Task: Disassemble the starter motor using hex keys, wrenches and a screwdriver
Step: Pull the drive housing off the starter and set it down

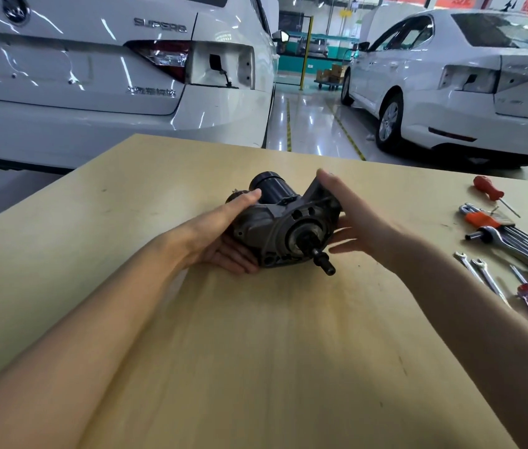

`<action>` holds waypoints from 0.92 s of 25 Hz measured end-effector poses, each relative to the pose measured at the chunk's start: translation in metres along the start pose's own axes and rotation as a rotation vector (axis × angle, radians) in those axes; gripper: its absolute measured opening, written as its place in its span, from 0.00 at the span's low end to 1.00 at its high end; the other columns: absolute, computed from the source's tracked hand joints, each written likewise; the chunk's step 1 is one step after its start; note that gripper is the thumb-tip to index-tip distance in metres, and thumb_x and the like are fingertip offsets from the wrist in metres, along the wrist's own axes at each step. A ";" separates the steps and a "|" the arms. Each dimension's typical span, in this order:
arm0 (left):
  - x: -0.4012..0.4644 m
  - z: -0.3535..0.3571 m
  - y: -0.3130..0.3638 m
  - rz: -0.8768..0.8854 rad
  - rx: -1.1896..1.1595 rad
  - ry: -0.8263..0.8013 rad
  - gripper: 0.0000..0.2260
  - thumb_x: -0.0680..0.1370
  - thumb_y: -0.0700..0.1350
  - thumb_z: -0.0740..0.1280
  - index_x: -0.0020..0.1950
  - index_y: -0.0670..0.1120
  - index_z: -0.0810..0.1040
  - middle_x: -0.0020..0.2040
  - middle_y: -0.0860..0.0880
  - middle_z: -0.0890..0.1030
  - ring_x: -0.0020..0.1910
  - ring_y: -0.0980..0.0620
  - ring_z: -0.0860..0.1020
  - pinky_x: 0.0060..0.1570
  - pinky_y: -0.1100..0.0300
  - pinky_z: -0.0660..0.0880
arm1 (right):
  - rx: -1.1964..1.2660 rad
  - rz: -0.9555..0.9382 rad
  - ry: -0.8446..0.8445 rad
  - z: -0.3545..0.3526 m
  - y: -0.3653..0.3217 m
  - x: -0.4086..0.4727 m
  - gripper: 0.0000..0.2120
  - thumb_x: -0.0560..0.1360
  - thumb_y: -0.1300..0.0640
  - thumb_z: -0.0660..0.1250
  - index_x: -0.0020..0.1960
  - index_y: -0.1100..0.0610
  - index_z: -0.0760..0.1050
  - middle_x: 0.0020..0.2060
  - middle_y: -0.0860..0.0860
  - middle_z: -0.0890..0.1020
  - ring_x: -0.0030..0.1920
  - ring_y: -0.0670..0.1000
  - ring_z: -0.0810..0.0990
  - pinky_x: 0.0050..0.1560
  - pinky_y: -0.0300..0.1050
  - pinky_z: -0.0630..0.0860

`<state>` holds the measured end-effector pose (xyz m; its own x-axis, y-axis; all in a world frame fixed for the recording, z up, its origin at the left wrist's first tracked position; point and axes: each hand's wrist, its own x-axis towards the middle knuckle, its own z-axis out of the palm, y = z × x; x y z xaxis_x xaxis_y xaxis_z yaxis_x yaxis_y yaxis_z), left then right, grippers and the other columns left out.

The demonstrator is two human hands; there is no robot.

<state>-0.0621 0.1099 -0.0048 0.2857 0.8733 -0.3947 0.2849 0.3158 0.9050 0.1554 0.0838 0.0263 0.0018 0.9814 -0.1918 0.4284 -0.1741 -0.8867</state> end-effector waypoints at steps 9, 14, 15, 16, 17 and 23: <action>0.008 0.017 -0.005 0.373 0.012 0.321 0.24 0.66 0.64 0.70 0.43 0.42 0.82 0.37 0.44 0.84 0.35 0.46 0.84 0.32 0.53 0.81 | 0.419 -0.102 -0.010 0.007 0.009 -0.002 0.12 0.59 0.43 0.66 0.28 0.50 0.78 0.32 0.51 0.80 0.35 0.51 0.80 0.45 0.49 0.79; 0.008 0.029 -0.010 0.544 -0.143 0.294 0.18 0.65 0.57 0.71 0.49 0.49 0.78 0.43 0.49 0.81 0.42 0.52 0.82 0.44 0.56 0.80 | 0.423 -0.267 -0.082 0.004 0.029 -0.011 0.34 0.58 0.48 0.67 0.51 0.75 0.67 0.39 0.54 0.71 0.43 0.53 0.71 0.50 0.49 0.71; 0.008 0.032 -0.011 0.542 -0.204 0.273 0.20 0.63 0.56 0.72 0.50 0.47 0.77 0.43 0.49 0.80 0.42 0.51 0.81 0.46 0.55 0.79 | 0.411 -0.290 -0.088 0.004 0.031 -0.011 0.35 0.59 0.48 0.67 0.53 0.75 0.66 0.39 0.54 0.71 0.42 0.53 0.71 0.50 0.48 0.71; 0.009 0.034 -0.012 0.540 -0.261 0.246 0.23 0.61 0.56 0.73 0.51 0.46 0.76 0.42 0.49 0.79 0.42 0.50 0.81 0.46 0.54 0.79 | 0.399 -0.296 -0.096 0.003 0.032 -0.011 0.33 0.60 0.48 0.67 0.53 0.73 0.68 0.39 0.54 0.72 0.43 0.53 0.72 0.52 0.48 0.71; 0.009 0.036 -0.012 0.542 -0.303 0.220 0.24 0.61 0.56 0.72 0.51 0.46 0.76 0.41 0.50 0.79 0.42 0.50 0.80 0.45 0.53 0.78 | 0.389 -0.294 -0.104 0.002 0.032 -0.012 0.30 0.61 0.48 0.67 0.52 0.71 0.71 0.39 0.55 0.73 0.43 0.53 0.73 0.54 0.48 0.72; 0.004 0.037 -0.014 0.696 -0.341 0.162 0.14 0.64 0.53 0.71 0.46 0.50 0.76 0.37 0.54 0.77 0.39 0.53 0.78 0.40 0.58 0.76 | 0.350 -0.388 -0.057 0.002 0.035 -0.023 0.28 0.62 0.49 0.65 0.63 0.50 0.77 0.48 0.52 0.85 0.53 0.50 0.81 0.59 0.46 0.72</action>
<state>-0.0315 0.0957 -0.0251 0.1508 0.9468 0.2842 -0.2139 -0.2494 0.9445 0.1683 0.0548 -0.0007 -0.1505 0.9749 0.1642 0.0598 0.1748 -0.9828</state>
